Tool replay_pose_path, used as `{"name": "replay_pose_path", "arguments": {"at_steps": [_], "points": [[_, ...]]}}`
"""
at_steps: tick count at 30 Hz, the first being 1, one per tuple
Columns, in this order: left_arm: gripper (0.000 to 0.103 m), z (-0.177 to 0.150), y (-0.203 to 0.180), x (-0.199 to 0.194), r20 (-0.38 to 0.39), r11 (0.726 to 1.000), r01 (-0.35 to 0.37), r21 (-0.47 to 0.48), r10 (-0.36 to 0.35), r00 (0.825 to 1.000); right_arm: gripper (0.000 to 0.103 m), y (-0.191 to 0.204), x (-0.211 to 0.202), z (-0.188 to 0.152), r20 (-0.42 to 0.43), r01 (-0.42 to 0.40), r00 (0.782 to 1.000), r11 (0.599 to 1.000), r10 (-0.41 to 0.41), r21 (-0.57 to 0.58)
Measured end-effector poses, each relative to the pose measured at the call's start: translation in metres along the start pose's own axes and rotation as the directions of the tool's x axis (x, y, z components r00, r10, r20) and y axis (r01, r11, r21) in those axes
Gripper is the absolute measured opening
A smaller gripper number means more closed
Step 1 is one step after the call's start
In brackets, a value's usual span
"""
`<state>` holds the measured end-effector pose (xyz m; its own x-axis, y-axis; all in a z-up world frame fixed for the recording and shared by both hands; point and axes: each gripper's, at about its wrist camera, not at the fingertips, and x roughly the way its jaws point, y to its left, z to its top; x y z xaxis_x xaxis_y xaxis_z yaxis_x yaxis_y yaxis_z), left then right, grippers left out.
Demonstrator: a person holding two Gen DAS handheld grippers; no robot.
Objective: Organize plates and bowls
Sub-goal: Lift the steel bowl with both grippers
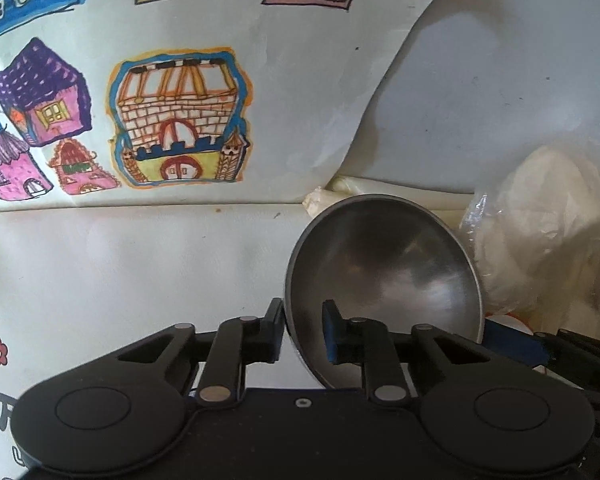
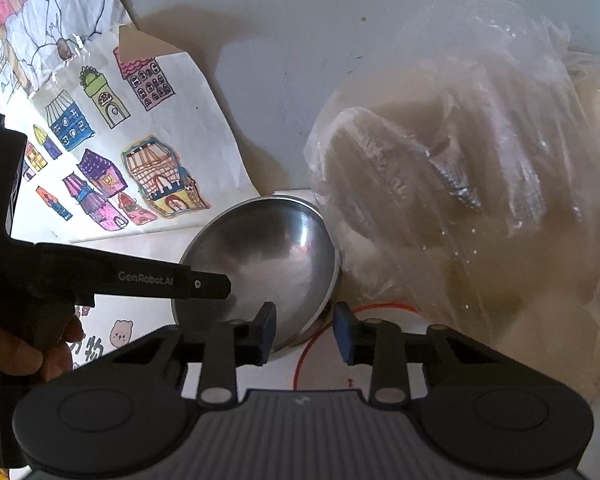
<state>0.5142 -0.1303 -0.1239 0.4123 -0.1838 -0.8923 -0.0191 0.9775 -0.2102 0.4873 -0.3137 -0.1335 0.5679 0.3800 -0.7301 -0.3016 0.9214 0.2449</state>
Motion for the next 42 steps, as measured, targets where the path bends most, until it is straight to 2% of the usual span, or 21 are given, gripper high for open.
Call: {"name": "replay_pose_path", "arguments": {"at_steps": [3,11,17,24,33,42], "points": [[0.014,-0.002,0.000,0.001,-0.002,1.000,0.001,-0.014,-0.001,1.000,0.035,0.001,0.001,0.001,0.000,0.000,1.000,1.000,0.000,-0.007],[0.013,0.003,0.005,0.000,-0.004,1.000,0.015,-0.020,-0.015,1.000,0.034,0.000,0.002,0.006,0.001,0.015,1.000,1.000,-0.015,-0.009],[0.012,-0.001,0.008,-0.001,0.008,0.999,0.023,-0.041,-0.022,1.000,0.020,-0.004,0.011,0.008,-0.016,0.039,0.999,0.999,-0.039,-0.004],[0.012,-0.019,0.017,-0.018,0.025,0.998,0.030,-0.056,-0.028,0.999,0.017,0.002,0.001,0.004,-0.017,0.024,1.000,1.000,-0.024,-0.001],[0.012,-0.036,0.019,-0.060,0.076,0.997,0.059,-0.049,-0.055,0.996,0.017,0.022,-0.033,-0.010,0.026,0.020,0.999,1.000,-0.020,-0.006],[0.012,-0.076,-0.003,-0.106,0.096,0.991,0.130,0.004,-0.130,0.987,0.017,0.034,-0.094,-0.047,0.066,0.060,0.996,0.998,-0.060,0.011]]}}
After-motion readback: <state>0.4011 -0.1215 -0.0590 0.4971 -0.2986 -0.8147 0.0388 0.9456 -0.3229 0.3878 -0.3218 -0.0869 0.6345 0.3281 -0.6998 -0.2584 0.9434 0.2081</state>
